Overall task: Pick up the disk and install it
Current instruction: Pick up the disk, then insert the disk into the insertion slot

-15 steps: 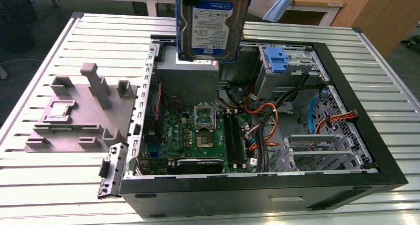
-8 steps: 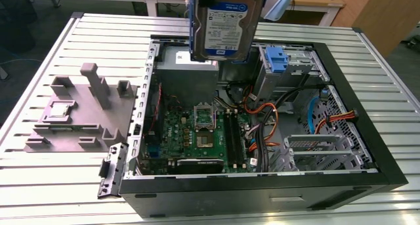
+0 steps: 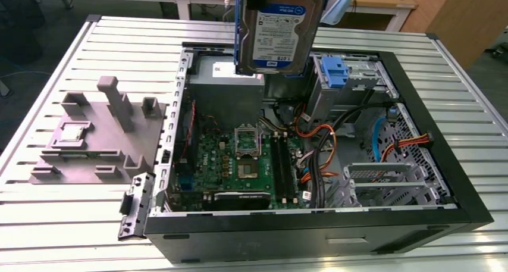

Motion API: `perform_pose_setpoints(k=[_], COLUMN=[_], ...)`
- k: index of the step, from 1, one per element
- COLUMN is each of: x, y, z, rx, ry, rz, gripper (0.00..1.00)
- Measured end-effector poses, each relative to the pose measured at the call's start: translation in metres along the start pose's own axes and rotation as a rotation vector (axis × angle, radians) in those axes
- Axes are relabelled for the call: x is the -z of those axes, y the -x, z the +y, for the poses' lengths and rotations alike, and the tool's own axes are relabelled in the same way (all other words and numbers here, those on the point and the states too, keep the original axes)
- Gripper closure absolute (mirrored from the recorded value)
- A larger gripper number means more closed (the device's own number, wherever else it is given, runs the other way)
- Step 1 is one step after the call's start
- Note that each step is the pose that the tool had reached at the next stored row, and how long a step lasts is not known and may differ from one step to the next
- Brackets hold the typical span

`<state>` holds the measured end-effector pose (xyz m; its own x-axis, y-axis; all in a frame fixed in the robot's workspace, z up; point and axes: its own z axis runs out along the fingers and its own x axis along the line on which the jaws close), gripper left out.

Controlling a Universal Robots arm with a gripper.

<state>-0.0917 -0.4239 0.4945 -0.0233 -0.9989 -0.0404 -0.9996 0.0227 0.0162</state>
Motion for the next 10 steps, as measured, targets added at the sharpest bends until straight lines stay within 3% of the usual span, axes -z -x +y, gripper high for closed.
perform_pose_setpoints(k=[10], x=[-0.0005], y=[-0.0001], z=[-0.0005], rx=[0.0], ry=[0.0], rz=[0.0001], gripper=[0.64])
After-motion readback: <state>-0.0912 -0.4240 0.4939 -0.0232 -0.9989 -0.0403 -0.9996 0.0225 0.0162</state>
